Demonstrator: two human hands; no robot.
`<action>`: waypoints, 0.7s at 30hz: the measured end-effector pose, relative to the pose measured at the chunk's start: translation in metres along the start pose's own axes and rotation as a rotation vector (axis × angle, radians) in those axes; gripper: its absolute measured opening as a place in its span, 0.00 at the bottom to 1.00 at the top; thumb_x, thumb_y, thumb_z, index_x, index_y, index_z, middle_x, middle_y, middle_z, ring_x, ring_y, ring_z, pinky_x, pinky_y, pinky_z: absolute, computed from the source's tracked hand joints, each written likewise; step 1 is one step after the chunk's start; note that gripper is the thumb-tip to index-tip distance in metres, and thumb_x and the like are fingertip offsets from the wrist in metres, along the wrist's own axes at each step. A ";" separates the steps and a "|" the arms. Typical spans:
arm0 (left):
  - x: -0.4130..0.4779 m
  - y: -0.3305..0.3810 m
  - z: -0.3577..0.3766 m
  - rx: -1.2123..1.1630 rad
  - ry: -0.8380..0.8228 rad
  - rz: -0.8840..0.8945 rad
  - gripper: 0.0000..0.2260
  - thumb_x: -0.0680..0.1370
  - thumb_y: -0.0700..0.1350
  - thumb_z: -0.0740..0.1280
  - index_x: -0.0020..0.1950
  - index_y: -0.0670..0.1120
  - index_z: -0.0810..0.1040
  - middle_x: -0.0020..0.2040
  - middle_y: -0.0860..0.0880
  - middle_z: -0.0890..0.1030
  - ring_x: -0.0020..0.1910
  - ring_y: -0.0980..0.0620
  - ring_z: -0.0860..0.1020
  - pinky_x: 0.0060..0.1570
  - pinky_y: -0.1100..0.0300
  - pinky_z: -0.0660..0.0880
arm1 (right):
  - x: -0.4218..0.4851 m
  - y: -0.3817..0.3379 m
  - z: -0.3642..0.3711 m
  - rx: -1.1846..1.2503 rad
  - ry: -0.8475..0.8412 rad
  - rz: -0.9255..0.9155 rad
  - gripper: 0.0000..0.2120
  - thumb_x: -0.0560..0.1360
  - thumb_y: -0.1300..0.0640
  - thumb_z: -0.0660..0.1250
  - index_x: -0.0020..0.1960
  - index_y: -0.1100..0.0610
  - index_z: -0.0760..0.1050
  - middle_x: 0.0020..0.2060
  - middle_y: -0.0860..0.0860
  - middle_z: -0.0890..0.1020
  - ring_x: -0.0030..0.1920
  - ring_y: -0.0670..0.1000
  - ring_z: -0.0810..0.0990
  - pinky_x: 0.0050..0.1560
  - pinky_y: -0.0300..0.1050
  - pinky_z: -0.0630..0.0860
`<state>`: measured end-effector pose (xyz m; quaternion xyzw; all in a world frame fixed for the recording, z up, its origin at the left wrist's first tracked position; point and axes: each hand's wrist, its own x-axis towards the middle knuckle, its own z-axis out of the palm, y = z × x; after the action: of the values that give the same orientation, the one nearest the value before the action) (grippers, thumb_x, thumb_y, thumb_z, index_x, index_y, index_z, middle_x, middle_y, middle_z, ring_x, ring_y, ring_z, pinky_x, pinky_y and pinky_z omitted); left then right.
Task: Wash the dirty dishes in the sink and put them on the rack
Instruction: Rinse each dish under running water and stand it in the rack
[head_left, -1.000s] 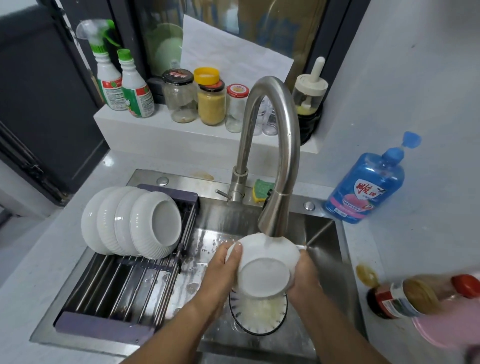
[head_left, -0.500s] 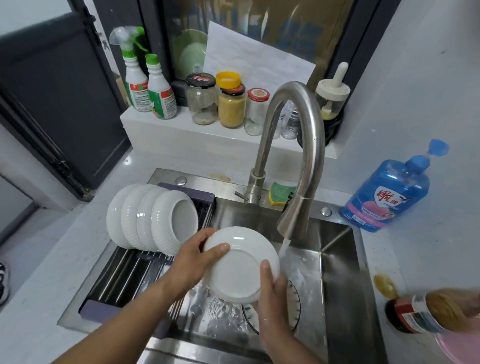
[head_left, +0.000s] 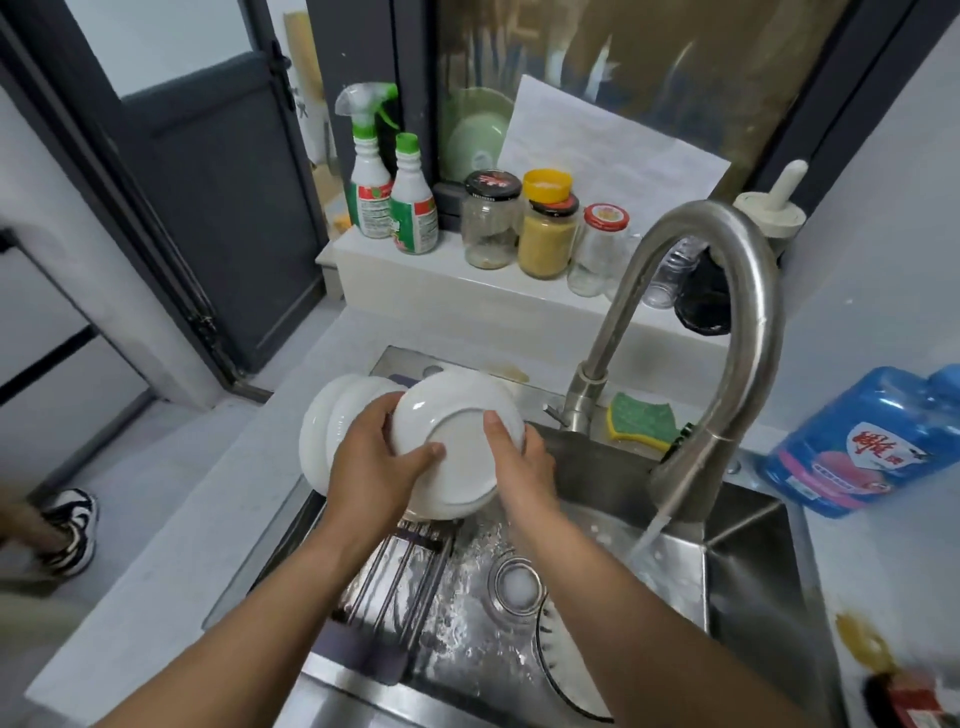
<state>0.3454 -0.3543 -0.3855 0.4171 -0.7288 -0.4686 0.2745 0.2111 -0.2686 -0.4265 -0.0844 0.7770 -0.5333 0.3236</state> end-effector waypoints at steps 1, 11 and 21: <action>0.002 -0.001 -0.001 0.025 0.039 0.004 0.25 0.73 0.45 0.79 0.67 0.53 0.75 0.56 0.59 0.80 0.50 0.67 0.76 0.45 0.73 0.69 | 0.008 -0.005 0.005 0.035 -0.051 0.037 0.29 0.72 0.30 0.66 0.65 0.48 0.74 0.58 0.52 0.79 0.56 0.56 0.80 0.60 0.57 0.78; -0.005 -0.038 0.025 0.018 0.091 0.026 0.25 0.80 0.46 0.71 0.74 0.54 0.67 0.65 0.58 0.76 0.64 0.61 0.74 0.66 0.56 0.73 | 0.084 -0.003 0.045 0.082 -0.179 0.142 0.41 0.61 0.19 0.61 0.63 0.44 0.77 0.57 0.50 0.83 0.54 0.55 0.83 0.55 0.55 0.80; -0.014 -0.060 0.025 0.285 0.290 0.027 0.31 0.76 0.51 0.75 0.77 0.49 0.69 0.54 0.53 0.69 0.53 0.55 0.70 0.49 0.57 0.74 | 0.090 -0.009 0.051 -0.038 -0.308 -0.022 0.36 0.66 0.25 0.67 0.68 0.43 0.72 0.60 0.47 0.81 0.58 0.51 0.80 0.61 0.53 0.78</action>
<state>0.3540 -0.3434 -0.4507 0.5051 -0.7459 -0.2922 0.3212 0.1697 -0.3545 -0.4666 -0.1796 0.7272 -0.5028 0.4314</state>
